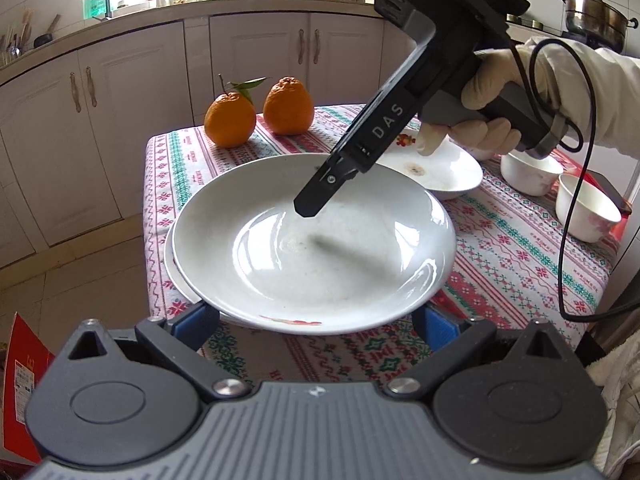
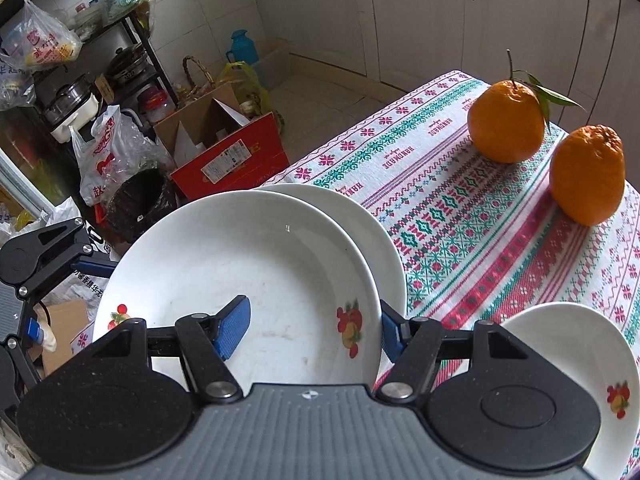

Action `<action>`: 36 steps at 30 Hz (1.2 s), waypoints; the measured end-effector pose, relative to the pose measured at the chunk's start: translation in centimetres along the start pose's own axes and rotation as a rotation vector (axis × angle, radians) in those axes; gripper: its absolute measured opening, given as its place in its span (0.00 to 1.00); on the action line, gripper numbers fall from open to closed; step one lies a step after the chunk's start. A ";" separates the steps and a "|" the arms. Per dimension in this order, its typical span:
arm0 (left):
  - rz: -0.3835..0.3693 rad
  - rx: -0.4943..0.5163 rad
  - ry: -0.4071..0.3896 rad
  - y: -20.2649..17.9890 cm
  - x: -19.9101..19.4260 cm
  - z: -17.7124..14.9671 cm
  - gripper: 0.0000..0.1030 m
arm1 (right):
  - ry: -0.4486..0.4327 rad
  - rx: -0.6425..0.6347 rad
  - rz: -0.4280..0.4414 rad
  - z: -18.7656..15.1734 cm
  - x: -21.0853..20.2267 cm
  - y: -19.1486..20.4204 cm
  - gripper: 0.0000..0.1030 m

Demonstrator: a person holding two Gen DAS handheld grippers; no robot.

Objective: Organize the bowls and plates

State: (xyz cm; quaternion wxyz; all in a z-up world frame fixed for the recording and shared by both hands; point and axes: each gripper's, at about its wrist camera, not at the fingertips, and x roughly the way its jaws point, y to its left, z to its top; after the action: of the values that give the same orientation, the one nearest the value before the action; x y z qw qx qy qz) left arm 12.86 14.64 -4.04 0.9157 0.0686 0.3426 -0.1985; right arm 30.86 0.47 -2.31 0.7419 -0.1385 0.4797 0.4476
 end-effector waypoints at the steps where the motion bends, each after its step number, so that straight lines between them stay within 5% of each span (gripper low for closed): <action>1: 0.001 0.002 0.003 0.1 0.1 0.0 0.99 | 0.002 0.002 0.001 0.1 0.2 -0.1 0.70; 36: -0.006 0.018 0.032 2.0 1.5 0.0 0.99 | 0.009 0.044 -0.042 -0.5 -0.5 0.1 0.70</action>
State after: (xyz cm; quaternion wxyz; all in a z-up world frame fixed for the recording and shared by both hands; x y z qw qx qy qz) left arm 14.73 16.00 -4.98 0.9089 0.0789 0.3555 -0.2033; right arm 30.46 -0.07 -2.11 0.7517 -0.1340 0.4899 0.4207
